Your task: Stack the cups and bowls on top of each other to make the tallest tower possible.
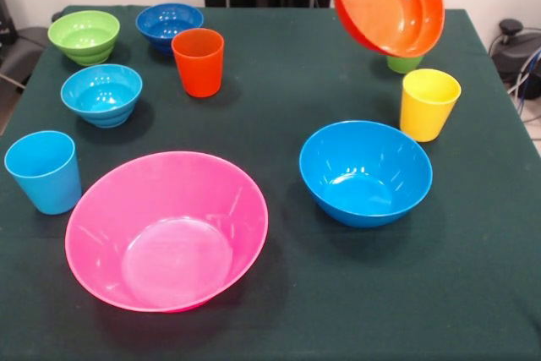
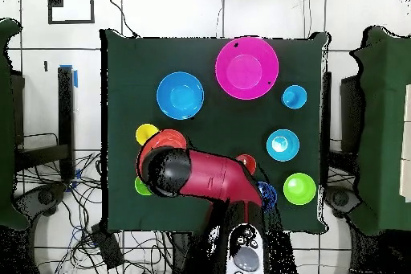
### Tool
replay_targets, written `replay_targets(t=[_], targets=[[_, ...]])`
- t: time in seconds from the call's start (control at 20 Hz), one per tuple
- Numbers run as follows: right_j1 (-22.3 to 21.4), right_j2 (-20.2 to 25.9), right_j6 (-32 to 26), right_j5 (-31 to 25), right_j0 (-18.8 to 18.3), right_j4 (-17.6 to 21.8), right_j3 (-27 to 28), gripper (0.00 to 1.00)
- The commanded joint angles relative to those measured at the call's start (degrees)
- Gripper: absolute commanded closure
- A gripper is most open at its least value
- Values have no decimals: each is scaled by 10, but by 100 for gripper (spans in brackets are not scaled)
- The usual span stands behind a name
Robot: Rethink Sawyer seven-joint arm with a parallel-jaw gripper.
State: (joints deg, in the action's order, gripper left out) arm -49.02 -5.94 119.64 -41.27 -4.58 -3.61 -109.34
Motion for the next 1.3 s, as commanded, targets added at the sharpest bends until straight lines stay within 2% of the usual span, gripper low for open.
replay_targets(t=[0.05, 0.15, 0.25, 0.4, 0.55, 0.8, 1.1, 1.3], targets=[[-87, 45, -12, 42, -54, -31, -85, 100], [-119, 37, -35, 11, -63, -22, -98, 100], [-127, 38, -61, -9, -83, -6, -100, 100], [-80, 69, -103, 37, -134, 17, -91, 100], [-47, 99, -99, 90, -150, 31, -80, 100], [-22, 101, -31, 111, -121, 46, -59, 100], [35, 59, 38, 159, -65, 72, -8, 100], [45, 31, 69, 155, -35, 70, 10, 100]])
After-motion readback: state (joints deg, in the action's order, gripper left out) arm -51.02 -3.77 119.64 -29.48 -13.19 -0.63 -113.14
